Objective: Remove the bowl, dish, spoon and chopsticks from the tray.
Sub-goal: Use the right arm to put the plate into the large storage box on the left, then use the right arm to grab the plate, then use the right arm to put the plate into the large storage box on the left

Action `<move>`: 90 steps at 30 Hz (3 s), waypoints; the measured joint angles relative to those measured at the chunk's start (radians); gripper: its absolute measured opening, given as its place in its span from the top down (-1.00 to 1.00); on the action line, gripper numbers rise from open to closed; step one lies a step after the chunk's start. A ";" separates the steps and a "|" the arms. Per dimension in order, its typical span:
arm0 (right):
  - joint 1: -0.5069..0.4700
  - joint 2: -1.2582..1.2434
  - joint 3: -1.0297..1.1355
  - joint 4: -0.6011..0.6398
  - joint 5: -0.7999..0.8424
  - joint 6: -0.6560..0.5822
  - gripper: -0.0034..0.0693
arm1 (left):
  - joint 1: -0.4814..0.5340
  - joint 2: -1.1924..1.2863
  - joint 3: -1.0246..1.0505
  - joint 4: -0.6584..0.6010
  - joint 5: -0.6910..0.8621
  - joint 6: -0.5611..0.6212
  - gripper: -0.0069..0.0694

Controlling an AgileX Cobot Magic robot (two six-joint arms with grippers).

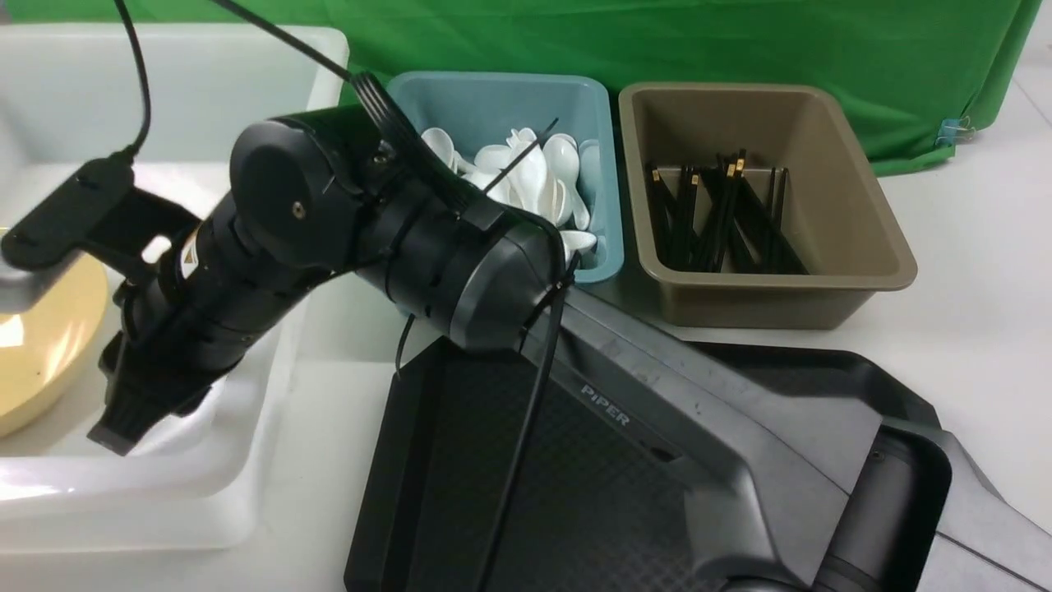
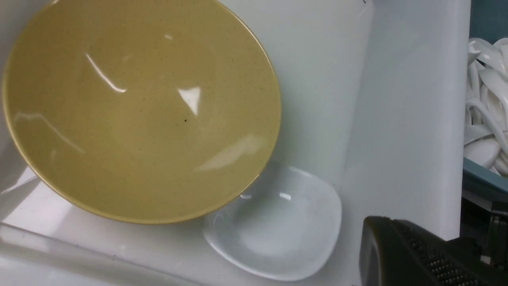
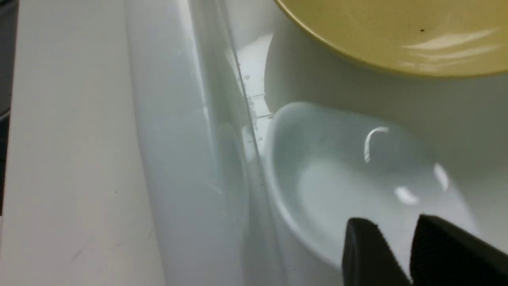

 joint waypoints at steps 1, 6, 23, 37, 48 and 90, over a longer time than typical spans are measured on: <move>0.000 0.000 0.000 0.000 0.006 0.002 0.21 | 0.000 0.000 0.000 0.000 0.000 0.003 0.86; -0.002 -0.019 -0.017 -0.049 0.101 0.055 0.15 | -0.002 0.000 0.000 -0.004 0.000 0.009 0.86; -0.348 -0.835 0.756 -0.281 0.140 0.202 0.82 | -0.744 0.005 0.000 0.049 0.035 0.048 0.86; -0.375 -1.082 1.892 -0.283 -0.375 0.398 -0.67 | -1.007 0.241 0.000 0.052 -0.074 0.171 0.86; -0.340 -0.955 1.908 -0.296 -0.428 0.497 -0.53 | -1.112 0.420 0.000 0.045 -0.043 0.440 0.86; 0.001 -0.036 -0.022 -0.012 -0.113 0.026 0.82 | -0.051 0.046 -0.069 0.021 0.071 0.054 0.86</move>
